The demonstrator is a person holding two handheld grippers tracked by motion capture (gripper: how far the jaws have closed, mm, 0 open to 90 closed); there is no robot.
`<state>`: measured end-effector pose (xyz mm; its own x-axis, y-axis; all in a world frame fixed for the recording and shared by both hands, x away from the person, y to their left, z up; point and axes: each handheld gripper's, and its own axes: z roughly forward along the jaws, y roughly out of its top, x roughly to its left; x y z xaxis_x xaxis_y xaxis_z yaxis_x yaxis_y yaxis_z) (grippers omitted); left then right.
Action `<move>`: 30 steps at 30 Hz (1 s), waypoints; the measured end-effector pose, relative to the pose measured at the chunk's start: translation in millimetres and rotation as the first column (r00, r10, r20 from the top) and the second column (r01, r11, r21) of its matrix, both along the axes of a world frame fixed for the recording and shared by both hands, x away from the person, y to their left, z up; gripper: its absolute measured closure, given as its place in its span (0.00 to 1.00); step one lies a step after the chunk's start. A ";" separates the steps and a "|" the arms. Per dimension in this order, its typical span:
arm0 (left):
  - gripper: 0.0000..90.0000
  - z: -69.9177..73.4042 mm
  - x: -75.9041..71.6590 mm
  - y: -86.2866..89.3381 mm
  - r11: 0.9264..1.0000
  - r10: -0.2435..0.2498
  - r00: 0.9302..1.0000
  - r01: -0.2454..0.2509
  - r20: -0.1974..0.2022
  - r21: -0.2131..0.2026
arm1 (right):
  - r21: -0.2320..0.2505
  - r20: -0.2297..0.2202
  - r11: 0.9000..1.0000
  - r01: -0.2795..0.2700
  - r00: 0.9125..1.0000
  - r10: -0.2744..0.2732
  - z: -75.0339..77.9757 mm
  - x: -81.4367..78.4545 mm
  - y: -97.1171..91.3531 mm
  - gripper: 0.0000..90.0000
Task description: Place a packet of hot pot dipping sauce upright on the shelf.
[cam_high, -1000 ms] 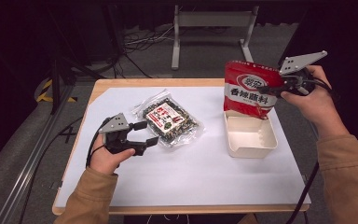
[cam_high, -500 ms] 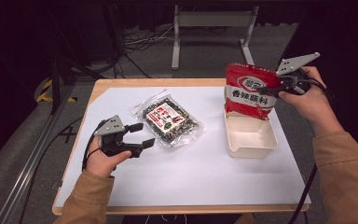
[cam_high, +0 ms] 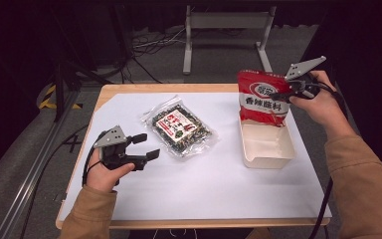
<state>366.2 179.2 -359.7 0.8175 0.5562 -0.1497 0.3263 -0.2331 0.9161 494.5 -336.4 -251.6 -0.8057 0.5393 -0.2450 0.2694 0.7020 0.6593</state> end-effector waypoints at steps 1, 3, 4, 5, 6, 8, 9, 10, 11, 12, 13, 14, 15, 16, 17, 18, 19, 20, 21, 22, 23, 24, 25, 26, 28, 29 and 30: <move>0.29 0.1 -0.2 0.8 1.000 0.002 1.000 -0.002 0.002 0.005 | -0.001 0.001 1.000 0.002 1.000 -0.002 -1.0 1.8 0.5 0.99; 0.29 -0.1 -0.5 2.0 1.000 0.005 1.000 -0.005 -0.001 0.003 | -0.005 0.001 1.000 0.010 1.000 -0.010 -3.4 5.5 1.4 0.99; 0.29 -0.3 -0.3 2.4 1.000 0.005 1.000 -0.005 0.000 0.001 | -0.007 0.002 1.000 0.014 1.000 -0.014 -4.4 6.9 1.8 0.99; 0.29 -0.3 -0.3 2.4 1.000 0.005 1.000 -0.005 0.000 0.001 | -0.007 0.002 1.000 0.014 1.000 -0.014 -4.4 6.9 1.8 0.99; 0.29 -0.8 -0.2 2.6 1.000 0.008 1.000 -0.008 -0.002 -0.002 | -0.012 0.006 1.000 0.018 1.000 -0.018 -5.4 8.2 2.1 0.99; 0.29 -1.5 0.6 2.7 1.000 0.009 1.000 -0.009 -0.006 -0.001 | -0.015 0.015 0.999 0.030 0.999 -0.030 -9.2 10.7 3.9 0.99; 0.29 -1.6 1.1 2.8 1.000 0.008 1.000 -0.008 -0.003 0.003 | -0.017 0.017 0.999 0.032 0.999 -0.032 -9.9 11.1 4.1 0.99; 0.29 -1.6 1.1 2.5 1.000 0.005 1.000 -0.005 -0.007 0.005 | -0.017 0.021 0.999 0.036 0.999 -0.036 -11.0 11.5 4.4 0.99; 0.29 -1.7 1.2 2.3 1.000 0.002 1.000 -0.001 -0.009 0.005 | -0.011 0.021 0.999 0.039 0.999 -0.038 -12.3 11.8 4.7 0.99; 0.29 -2.1 1.7 1.6 1.000 -0.001 1.000 0.001 -0.007 0.006 | -0.011 0.022 0.999 0.039 0.999 -0.038 -13.1 12.0 4.6 0.98; 0.29 -2.5 1.4 1.0 1.000 -0.002 1.000 0.002 -0.017 0.003 | -0.005 0.019 0.999 0.040 0.999 -0.040 -15.1 12.0 4.7 0.98; 0.29 -2.9 1.8 0.6 1.000 -0.002 1.000 0.002 -0.017 0.003 | -0.001 0.015 0.999 0.034 0.999 -0.034 -16.8 12.2 4.6 0.98; 0.29 -3.3 1.8 0.1 1.000 -0.002 1.000 0.002 -0.022 0.001 | 0.004 0.021 0.999 0.037 0.999 -0.037 -18.0 11.7 4.4 0.97; 0.29 -3.3 1.8 0.1 1.000 -0.002 1.000 0.002 -0.022 0.001 | 0.004 0.021 0.999 0.037 0.999 -0.037 -18.0 11.7 4.4 0.97; 0.29 -3.5 2.3 0.0 1.000 -0.004 1.000 0.004 -0.018 0.005 | 0.008 0.023 0.999 0.040 0.999 -0.040 -18.5 11.4 3.8 0.97; 0.29 -3.8 2.9 0.0 1.000 -0.005 1.000 0.005 -0.015 0.008 | 0.011 0.023 0.999 0.048 0.999 -0.049 -18.5 10.7 2.4 0.96; 0.29 -4.0 3.3 -0.2 1.000 -0.005 1.000 0.005 -0.014 0.008 | 0.014 0.021 0.999 0.050 0.999 -0.050 -18.8 10.6 0.5 0.95; 0.29 -4.1 3.3 -0.7 1.000 -0.004 1.000 0.004 -0.019 0.004 | 0.012 0.015 0.998 0.062 0.998 -0.062 -19.1 10.2 -1.0 0.95; 0.29 -4.2 3.6 -0.8 1.000 -0.005 1.000 0.005 -0.019 0.004 | 0.015 0.013 0.998 0.068 0.998 -0.069 -19.9 10.1 -3.0 0.94; 0.29 -4.3 3.6 -1.5 1.000 -0.008 1.000 0.008 -0.025 0.000 | 0.020 0.007 0.997 0.073 0.997 -0.073 -20.6 9.6 -4.4 0.94; 0.29 -4.3 3.8 -2.0 1.000 -0.008 1.000 0.008 -0.026 0.000 | 0.031 0.000 0.997 0.078 0.997 -0.078 -22.4 8.7 -7.0 0.93; 0.29 -4.3 4.0 -2.4 1.000 -0.009 1.000 0.009 -0.027 0.000 | 0.040 -0.010 0.996 0.083 0.997 -0.083 -24.0 8.0 -8.7 0.92; 0.29 -4.3 4.4 -2.7 1.000 -0.012 1.000 0.012 -0.025 0.003 | 0.047 -0.016 0.995 0.088 0.996 -0.087 -25.9 7.5 -10.2 0.92; 0.29 -4.5 4.5 -3.4 1.000 -0.013 1.000 0.013 -0.027 0.001 | 0.050 -0.024 0.994 0.094 0.995 -0.093 -28.3 6.9 -11.5 0.93; 0.29 -4.5 4.8 -3.7 1.000 -0.015 1.000 0.015 -0.026 0.001 | 0.049 -0.031 0.993 0.105 0.994 -0.104 -31.8 6.5 -13.2 0.93; 0.29 -4.3 5.4 -3.9 1.000 -0.015 1.000 0.015 -0.023 0.005 | 0.048 -0.036 0.993 0.112 0.993 -0.110 -33.9 6.3 -13.8 0.94; 0.29 -4.4 5.5 -4.2 1.000 -0.016 1.000 0.016 -0.025 0.002 | 0.044 -0.044 0.992 0.115 0.993 -0.113 -35.1 6.4 -14.0 0.95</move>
